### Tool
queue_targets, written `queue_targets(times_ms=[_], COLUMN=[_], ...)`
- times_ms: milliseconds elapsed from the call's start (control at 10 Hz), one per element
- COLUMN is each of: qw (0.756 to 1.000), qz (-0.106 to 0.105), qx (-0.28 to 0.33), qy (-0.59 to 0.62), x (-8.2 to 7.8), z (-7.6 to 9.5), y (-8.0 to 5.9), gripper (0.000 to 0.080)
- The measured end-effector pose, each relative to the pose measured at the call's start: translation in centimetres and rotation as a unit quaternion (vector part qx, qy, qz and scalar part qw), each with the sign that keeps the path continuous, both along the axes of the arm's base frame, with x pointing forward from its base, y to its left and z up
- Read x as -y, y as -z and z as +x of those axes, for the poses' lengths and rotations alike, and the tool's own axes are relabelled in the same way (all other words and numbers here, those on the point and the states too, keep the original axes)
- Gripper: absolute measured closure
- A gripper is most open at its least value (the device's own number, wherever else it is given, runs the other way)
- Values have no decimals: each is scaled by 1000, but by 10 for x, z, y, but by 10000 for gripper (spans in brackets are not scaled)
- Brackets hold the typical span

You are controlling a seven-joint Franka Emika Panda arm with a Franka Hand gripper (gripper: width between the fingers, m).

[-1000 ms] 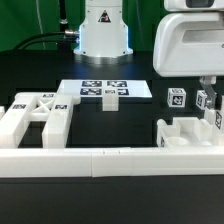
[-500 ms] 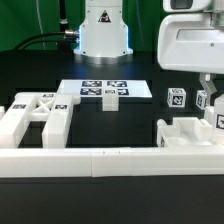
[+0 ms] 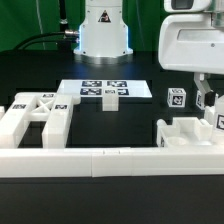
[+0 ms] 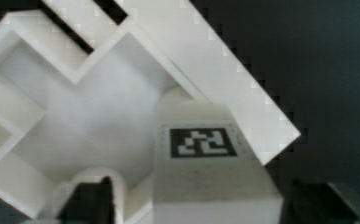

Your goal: Assemble chair

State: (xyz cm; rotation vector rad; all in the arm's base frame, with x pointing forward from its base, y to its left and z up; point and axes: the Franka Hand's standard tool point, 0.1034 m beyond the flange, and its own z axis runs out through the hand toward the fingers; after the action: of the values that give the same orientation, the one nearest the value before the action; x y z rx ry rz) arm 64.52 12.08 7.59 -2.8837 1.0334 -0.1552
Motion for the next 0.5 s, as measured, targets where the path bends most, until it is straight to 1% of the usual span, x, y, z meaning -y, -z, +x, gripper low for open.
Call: queue_targets(times_ms=[100,200,500], qw=[997,991,958], qz=[-10,-18,-36], qx=[3,6,11], qy=[-70,-135,-286], x=[0,0,-1], z=[0,1,1], y=[0,-1,0], gripper=[214,163,151])
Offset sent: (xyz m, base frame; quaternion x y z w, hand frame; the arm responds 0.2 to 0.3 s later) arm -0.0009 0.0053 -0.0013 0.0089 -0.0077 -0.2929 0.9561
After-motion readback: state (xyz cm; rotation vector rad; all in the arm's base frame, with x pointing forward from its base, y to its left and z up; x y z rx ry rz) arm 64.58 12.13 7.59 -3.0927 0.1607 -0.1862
